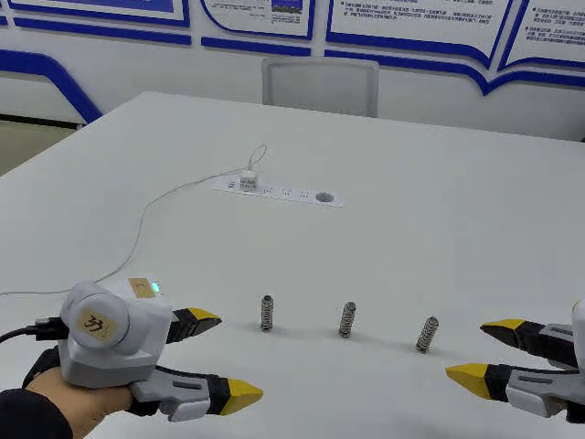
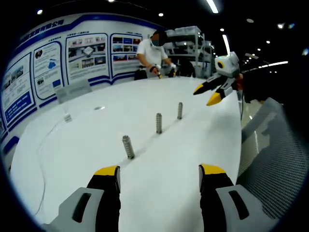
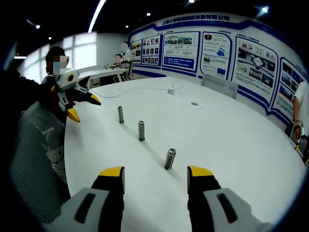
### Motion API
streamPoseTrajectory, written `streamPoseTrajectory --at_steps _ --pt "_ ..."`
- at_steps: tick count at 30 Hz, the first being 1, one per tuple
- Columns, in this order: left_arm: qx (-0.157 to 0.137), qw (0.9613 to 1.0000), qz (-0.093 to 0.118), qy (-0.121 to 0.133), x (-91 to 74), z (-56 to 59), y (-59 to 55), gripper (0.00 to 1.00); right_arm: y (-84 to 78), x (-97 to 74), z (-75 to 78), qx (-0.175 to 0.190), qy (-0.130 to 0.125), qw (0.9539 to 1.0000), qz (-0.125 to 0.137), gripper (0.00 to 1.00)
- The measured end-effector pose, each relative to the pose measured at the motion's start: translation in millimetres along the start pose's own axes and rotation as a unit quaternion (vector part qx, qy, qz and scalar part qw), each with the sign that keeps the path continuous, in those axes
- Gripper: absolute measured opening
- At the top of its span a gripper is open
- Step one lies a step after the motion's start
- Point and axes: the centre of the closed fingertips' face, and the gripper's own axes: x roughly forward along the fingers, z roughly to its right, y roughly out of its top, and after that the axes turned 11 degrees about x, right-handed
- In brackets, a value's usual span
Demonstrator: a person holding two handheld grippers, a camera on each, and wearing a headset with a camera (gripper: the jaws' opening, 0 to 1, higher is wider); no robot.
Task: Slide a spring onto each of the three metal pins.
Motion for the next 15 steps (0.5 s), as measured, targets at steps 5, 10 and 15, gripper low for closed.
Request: streamPoseTrajectory --at_steps 5,10,15 --pt "-0.005 1.0000 0.002 0.004 -0.5 -2.2 -0.2 0.68 -1.8 0.5 -0.2 0.002 0.005 0.9999 0.009 0.58" --pt "-0.010 0.9999 0.003 0.006 -0.3 -3.3 -0.9 0.68 -2.9 1.0 0.5 0.003 0.008 0.9998 0.017 0.61" --pt "-0.013 0.9999 0.004 0.007 -0.1 -3.7 -0.6 0.69 -4.6 -1.0 0.1 0.000 0.010 0.9997 0.023 0.63"
